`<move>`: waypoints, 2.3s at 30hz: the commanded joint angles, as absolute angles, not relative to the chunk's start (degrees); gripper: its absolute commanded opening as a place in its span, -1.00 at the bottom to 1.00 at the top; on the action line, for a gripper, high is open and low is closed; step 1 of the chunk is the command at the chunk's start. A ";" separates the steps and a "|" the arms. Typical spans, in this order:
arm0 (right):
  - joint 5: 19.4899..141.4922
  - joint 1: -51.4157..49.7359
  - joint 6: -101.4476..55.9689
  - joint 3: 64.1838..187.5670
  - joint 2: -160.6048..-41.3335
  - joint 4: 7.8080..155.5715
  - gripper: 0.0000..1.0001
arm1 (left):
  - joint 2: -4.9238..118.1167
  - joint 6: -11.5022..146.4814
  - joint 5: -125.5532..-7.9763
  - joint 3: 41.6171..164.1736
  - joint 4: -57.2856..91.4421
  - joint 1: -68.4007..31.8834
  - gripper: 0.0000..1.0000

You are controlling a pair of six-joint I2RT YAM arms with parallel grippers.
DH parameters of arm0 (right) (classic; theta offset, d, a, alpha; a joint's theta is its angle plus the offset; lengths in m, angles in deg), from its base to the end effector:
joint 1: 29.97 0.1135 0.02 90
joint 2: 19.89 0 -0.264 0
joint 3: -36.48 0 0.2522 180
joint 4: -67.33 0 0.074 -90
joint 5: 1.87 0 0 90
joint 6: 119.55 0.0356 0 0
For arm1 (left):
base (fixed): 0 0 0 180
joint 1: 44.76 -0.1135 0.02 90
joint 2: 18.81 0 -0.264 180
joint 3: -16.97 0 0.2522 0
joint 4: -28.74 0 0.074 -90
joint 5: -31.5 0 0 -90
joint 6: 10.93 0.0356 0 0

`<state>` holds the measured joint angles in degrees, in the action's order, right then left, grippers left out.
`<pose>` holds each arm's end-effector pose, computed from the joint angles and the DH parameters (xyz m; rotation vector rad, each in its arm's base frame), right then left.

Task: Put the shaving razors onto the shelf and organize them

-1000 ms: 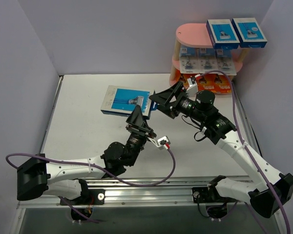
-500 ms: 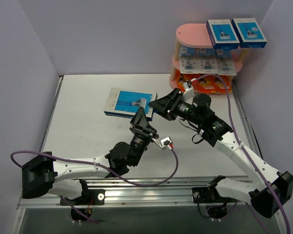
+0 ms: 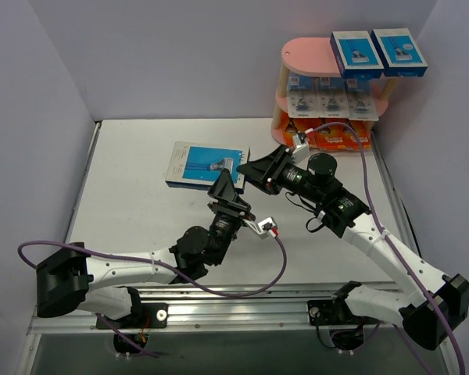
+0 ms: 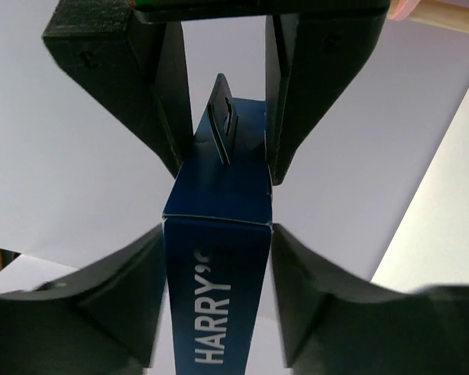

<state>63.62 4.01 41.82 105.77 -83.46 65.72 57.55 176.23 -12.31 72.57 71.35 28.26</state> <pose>0.2065 0.1570 0.3886 0.1460 1.7297 1.7455 0.1078 -0.2652 0.3174 1.0822 0.8196 0.8339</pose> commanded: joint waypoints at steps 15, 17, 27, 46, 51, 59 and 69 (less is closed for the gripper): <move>71.60 3.52 43.92 105.52 -81.94 58.07 -1.00 | 51.08 165.21 -9.55 71.95 64.28 28.37 0.88; 72.74 1.94 43.57 105.79 -82.20 58.51 -1.00 | 49.66 162.76 -9.29 71.60 63.93 28.45 0.88; 89.52 -3.77 36.46 114.91 -88.44 60.35 -1.00 | 38.59 137.62 -8.67 77.49 35.21 28.72 0.88; 125.12 -4.83 36.02 129.60 -103.99 45.25 -1.00 | 30.85 119.77 -11.04 72.21 27.28 27.75 0.88; 129.79 -5.00 36.10 134.52 -109.53 42.52 -1.00 | 30.76 115.73 -10.25 72.74 26.31 27.66 0.88; 136.38 -5.44 37.24 137.87 -115.51 39.00 -1.00 | 31.20 113.44 -10.87 72.56 25.96 27.40 0.88; 136.92 -8.69 41.72 139.89 -119.11 40.48 -1.00 | 32.25 111.85 -12.80 72.83 24.82 27.40 0.88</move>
